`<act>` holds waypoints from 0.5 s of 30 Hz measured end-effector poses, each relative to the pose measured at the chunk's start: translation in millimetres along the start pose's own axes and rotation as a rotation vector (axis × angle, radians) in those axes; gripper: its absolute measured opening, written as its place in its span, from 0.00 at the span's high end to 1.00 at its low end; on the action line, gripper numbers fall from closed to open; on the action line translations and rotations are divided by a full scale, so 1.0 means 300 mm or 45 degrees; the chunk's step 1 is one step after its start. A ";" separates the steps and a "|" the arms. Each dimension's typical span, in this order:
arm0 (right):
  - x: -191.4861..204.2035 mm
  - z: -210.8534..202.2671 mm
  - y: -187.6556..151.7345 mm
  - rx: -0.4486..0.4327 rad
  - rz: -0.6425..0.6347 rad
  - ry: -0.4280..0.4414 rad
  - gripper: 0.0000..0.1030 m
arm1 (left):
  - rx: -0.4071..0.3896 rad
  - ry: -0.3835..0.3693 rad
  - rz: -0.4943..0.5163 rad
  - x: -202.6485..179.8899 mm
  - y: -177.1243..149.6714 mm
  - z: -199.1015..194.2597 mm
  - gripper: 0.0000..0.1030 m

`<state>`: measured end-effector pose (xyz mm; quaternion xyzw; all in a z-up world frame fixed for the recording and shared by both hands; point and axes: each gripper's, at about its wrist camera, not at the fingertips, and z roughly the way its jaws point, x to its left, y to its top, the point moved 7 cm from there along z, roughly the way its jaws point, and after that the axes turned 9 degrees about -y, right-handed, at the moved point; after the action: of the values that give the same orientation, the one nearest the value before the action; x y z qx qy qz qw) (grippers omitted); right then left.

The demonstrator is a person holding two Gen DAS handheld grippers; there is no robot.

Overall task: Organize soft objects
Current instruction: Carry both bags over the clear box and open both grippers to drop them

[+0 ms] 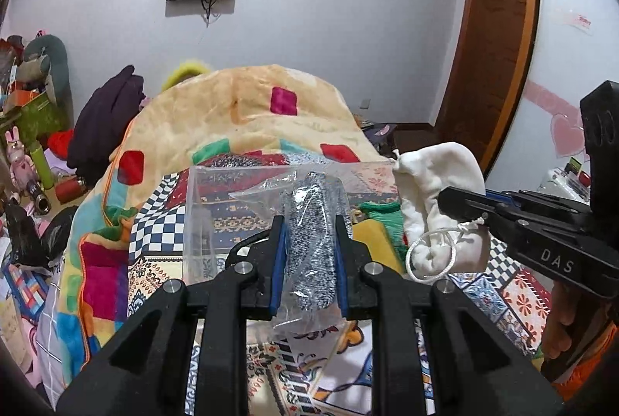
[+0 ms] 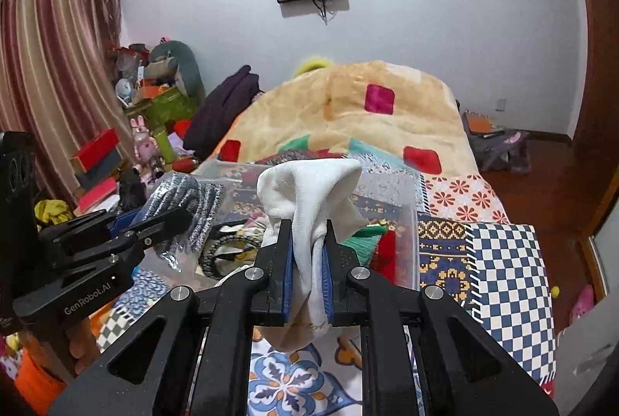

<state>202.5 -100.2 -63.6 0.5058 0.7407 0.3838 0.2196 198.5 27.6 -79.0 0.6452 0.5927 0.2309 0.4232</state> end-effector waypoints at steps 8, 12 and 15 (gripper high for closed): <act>-0.028 0.076 -0.035 0.066 -0.037 -0.094 0.89 | 0.079 0.001 0.002 0.026 -0.029 0.111 0.79; -0.029 0.102 -0.047 0.092 -0.044 -0.098 0.88 | 0.122 0.012 0.019 0.029 -0.052 0.154 0.79; -0.029 0.113 -0.052 0.104 -0.053 -0.105 0.86 | 0.146 0.003 0.003 0.042 -0.059 0.173 0.79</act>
<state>221.0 -99.3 -97.2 0.5144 0.7563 0.3275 0.2369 232.4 24.4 -123.8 0.6689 0.6045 0.1978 0.3846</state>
